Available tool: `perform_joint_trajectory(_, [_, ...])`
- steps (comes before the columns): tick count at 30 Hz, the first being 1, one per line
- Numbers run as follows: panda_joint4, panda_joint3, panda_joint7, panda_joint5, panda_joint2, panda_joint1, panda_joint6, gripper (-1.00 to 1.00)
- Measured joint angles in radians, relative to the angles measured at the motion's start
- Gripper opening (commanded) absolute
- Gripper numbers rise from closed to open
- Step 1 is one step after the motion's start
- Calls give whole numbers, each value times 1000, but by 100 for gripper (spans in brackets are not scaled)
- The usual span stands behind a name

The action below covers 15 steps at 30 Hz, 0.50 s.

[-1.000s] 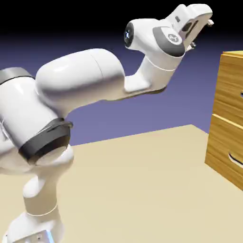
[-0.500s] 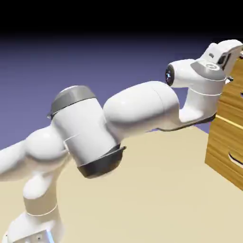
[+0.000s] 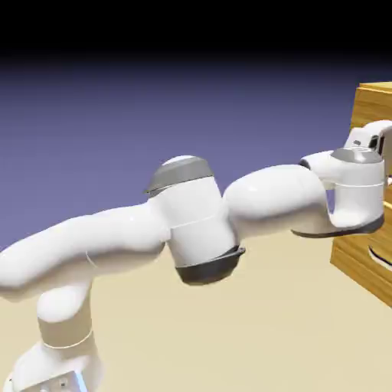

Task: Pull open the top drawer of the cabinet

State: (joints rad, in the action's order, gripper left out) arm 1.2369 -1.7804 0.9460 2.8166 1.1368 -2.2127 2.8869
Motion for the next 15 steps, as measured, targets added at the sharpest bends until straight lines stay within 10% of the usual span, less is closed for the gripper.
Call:
perform_joint_trajectory(2, [-72,-21,-24,-17,15,-49,25,0])
perform_joint_trajectory(3, [-102,-30,-34,-25,21,-69,35,-100])
perform_joint_trajectory(15, [260,87,63,53,-40,180,-92,-100])
